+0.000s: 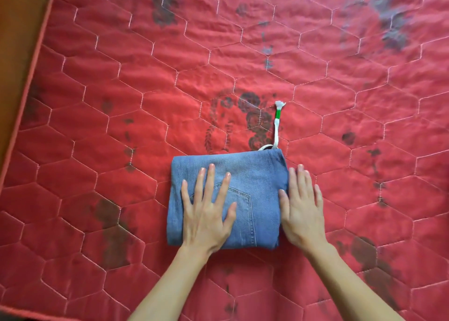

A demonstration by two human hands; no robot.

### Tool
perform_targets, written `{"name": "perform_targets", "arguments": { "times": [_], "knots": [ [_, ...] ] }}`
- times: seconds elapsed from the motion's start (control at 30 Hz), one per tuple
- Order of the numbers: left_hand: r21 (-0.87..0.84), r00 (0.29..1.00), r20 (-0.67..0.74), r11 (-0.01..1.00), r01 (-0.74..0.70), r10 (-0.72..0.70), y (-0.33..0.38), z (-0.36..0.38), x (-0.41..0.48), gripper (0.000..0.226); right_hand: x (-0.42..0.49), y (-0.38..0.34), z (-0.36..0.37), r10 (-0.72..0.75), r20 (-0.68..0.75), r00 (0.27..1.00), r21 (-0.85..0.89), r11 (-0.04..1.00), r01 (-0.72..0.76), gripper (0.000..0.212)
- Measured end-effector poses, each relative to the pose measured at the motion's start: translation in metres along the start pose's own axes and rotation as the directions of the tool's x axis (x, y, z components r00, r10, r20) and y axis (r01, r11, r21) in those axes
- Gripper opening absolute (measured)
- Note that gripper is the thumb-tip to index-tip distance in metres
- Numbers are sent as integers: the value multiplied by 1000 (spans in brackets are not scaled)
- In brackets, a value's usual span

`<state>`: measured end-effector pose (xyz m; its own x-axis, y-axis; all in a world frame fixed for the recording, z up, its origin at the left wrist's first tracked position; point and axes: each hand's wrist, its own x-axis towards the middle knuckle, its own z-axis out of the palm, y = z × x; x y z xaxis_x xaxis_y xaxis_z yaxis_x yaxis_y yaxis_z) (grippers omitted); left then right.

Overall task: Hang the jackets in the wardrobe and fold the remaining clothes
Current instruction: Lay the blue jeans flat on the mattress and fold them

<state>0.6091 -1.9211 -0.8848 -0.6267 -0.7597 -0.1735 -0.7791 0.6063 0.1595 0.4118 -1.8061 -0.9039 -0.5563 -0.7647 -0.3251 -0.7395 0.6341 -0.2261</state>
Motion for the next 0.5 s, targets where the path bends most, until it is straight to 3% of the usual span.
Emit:
{"name": "perform_targets", "arguments": {
  "times": [0.1, 0.2, 0.27, 0.33, 0.4, 0.5],
  "knots": [
    [15, 1000, -11, 1000, 16, -16, 1, 1, -2, 63, -15, 24, -3, 30, -4, 1000, -3, 1000, -30, 62],
    [18, 1000, -28, 1000, 13, -13, 2, 1, -2, 63, -24, 14, -16, 207, -189, 960, 329, 934, -137, 55],
    [23, 999, -46, 1000, 19, -18, 3, 3, -1, 64, -29, -19, -31, 216, -353, 910, 473, 881, -26, 50],
    [28, 998, -52, 999, 21, -20, 4, 5, 0, 64, -34, -67, -33, 41, -381, 924, 451, 880, 147, 49],
    [50, 999, -52, 999, 9, -7, 1, 7, -2, 65, -35, -107, -14, -138, -278, 951, 323, 919, 227, 53],
    [88, 998, -54, 996, 33, -29, -2, 10, -5, 66, -28, -124, 15, -111, -137, 984, 179, 975, 135, 56]
  ]
}}
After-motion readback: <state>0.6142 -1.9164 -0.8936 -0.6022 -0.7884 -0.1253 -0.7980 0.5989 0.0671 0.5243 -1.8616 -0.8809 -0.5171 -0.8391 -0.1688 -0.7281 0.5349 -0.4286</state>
